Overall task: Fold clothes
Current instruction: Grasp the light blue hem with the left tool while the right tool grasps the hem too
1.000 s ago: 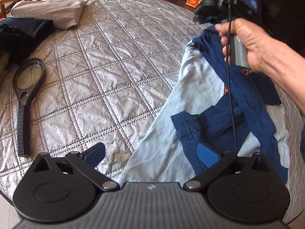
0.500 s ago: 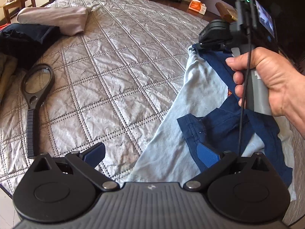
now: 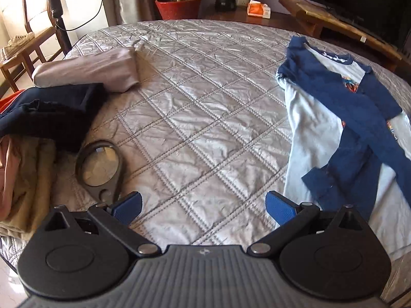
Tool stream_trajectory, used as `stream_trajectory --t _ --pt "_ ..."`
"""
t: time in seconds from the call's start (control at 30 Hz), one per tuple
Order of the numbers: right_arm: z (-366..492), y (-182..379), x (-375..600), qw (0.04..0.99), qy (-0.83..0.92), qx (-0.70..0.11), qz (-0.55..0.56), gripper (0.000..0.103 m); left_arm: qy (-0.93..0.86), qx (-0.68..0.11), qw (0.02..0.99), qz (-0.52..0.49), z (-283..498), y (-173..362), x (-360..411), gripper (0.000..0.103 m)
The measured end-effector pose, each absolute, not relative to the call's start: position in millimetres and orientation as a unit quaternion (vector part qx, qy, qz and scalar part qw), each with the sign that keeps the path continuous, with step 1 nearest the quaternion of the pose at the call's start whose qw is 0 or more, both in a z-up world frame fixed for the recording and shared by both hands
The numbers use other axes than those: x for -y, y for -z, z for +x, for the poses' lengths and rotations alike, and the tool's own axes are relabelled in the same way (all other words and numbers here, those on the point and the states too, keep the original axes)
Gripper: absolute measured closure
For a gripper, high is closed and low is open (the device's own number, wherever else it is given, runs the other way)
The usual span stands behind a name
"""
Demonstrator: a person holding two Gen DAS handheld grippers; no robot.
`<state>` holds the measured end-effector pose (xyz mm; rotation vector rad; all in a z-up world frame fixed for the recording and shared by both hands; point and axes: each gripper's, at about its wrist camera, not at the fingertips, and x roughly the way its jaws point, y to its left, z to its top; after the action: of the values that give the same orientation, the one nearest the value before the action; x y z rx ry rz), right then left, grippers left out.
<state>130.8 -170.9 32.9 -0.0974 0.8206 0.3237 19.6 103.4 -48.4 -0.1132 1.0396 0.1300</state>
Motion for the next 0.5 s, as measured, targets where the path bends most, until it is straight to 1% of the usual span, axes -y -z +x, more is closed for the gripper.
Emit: stream_trajectory --t 0.03,0.1,0.13,0.23,0.3,0.33,0.4,0.5 --pt "118 -22 187 0.900 -0.134 -0.414 -0.036 0.034 -0.060 -0.496 0.865 -0.044 18 49 -103 0.001" --pt "96 -2 216 0.893 -0.090 -0.441 -0.003 0.035 -0.056 -0.496 0.866 -0.024 14 50 -101 0.001" --pt "86 5 229 0.891 -0.072 -0.447 0.016 0.035 -0.054 -0.496 0.866 -0.014 12 51 -100 0.001" --pt "67 26 246 0.886 -0.047 -0.460 0.022 0.035 -0.046 -0.496 0.867 0.016 8 53 -96 0.001" --pt "61 42 248 0.878 -0.037 -0.477 -0.002 0.035 -0.037 -0.497 0.866 0.037 6 58 -87 0.001" --pt "57 45 246 0.880 -0.041 -0.472 -0.023 0.033 -0.038 -0.498 0.865 0.054 5 61 -83 0.001" --pt "54 40 239 0.877 -0.037 -0.473 -0.071 0.031 -0.038 -0.493 0.865 0.081 0 63 -81 0.000" --pt "48 25 235 0.879 -0.033 -0.457 -0.133 0.031 -0.037 -0.490 0.864 0.106 -9 60 -87 0.000"
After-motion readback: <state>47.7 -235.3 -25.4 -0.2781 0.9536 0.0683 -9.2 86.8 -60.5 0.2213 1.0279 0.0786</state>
